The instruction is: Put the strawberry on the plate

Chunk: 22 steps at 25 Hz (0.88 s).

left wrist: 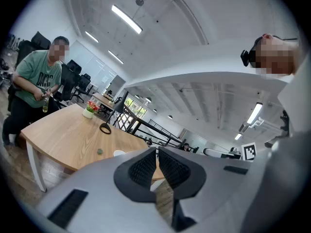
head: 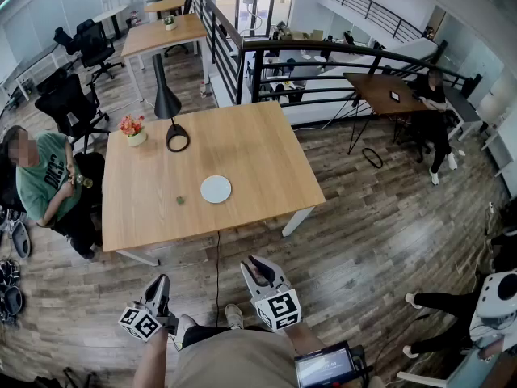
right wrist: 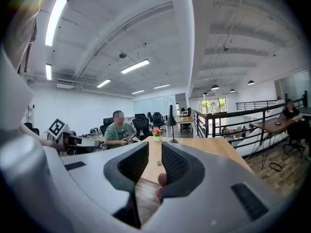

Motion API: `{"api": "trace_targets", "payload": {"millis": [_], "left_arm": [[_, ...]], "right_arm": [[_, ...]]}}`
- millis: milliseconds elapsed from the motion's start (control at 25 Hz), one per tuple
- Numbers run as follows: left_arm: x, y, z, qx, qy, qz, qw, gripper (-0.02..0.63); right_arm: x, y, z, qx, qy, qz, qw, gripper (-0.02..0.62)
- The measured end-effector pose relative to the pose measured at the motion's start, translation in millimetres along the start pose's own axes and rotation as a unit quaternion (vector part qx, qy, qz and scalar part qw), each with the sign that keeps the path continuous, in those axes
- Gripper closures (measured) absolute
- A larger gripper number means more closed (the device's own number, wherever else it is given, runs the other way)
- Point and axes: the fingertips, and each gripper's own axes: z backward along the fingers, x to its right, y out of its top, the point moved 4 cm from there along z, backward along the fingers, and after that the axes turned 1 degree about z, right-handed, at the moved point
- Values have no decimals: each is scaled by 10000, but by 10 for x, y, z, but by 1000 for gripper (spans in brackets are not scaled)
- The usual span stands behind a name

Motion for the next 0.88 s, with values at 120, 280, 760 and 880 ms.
{"api": "trace_targets", "payload": {"millis": [120, 280, 760, 880], "left_arm": [[18, -38, -9, 20, -19, 17, 10000, 601], [9, -28, -20, 11, 27, 17, 10000, 601], [-29, -70, -8, 20, 93, 31, 9999, 601], [-92, -29, 31, 62, 189, 48, 9998, 601]], "right_arm": [[31, -21, 23, 21, 30, -60, 10000, 509], [32, 26, 6, 143, 225, -309, 9992, 509], [15, -83, -31, 36, 270, -249, 9993, 509], [-10, -69, -125, 34, 348, -223, 9991, 509]]}}
